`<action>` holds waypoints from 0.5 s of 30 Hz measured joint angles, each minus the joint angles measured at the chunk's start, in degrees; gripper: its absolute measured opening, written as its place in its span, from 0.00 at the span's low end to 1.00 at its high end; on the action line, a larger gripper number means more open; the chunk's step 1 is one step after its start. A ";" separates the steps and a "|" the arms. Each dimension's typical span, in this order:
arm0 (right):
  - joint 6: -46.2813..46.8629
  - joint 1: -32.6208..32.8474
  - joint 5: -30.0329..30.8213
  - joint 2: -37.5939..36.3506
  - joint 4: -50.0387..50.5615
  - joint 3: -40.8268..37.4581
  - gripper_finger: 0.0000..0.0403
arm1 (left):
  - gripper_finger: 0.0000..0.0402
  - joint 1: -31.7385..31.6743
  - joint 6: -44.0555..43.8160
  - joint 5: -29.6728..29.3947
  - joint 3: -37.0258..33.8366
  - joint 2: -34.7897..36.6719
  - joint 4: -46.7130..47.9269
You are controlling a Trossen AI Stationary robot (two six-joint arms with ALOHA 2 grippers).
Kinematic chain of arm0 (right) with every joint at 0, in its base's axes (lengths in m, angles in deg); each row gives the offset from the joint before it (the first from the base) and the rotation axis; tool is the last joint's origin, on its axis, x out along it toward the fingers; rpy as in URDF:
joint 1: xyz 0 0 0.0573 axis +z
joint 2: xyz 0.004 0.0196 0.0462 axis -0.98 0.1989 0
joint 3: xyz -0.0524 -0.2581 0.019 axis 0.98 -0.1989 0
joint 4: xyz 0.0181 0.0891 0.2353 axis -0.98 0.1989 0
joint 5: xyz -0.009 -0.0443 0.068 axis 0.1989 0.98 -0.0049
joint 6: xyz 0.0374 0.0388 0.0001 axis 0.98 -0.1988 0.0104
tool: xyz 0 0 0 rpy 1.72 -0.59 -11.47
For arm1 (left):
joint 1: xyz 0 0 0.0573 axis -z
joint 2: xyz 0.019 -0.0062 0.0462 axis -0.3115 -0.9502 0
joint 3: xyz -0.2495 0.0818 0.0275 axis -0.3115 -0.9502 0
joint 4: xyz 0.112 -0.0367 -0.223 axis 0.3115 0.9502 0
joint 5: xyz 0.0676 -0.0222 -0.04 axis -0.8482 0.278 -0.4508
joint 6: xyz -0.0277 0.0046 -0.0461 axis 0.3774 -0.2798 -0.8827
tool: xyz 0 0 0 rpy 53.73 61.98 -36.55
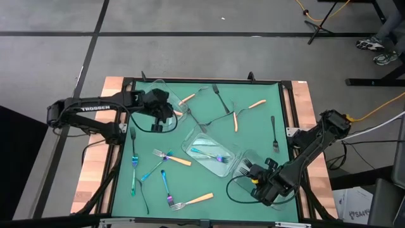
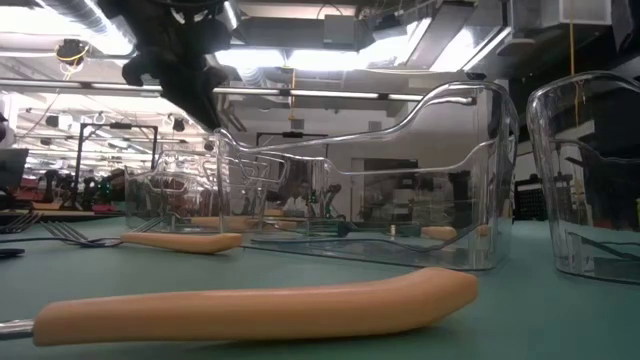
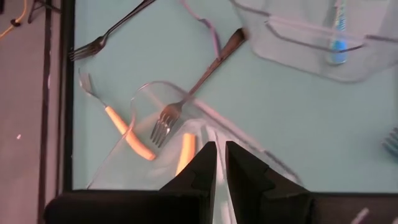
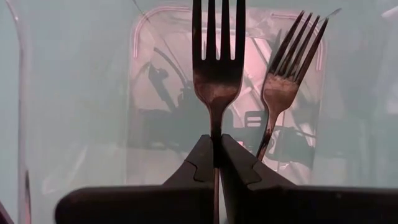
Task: Sort silverware by color (type)
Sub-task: Put the black fork into the bottom transparent bin
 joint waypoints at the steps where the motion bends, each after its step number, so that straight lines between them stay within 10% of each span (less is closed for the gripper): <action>1: 0.02 0.00 0.00 0.00 0.00 0.00 0.00 | 0.07 0.57 -0.49 0.00 0.00 0.00 0.00; 15: 0.02 0.00 0.04 0.00 0.38 0.00 0.00 | 0.07 11.15 -6.50 1.90 0.00 0.00 0.00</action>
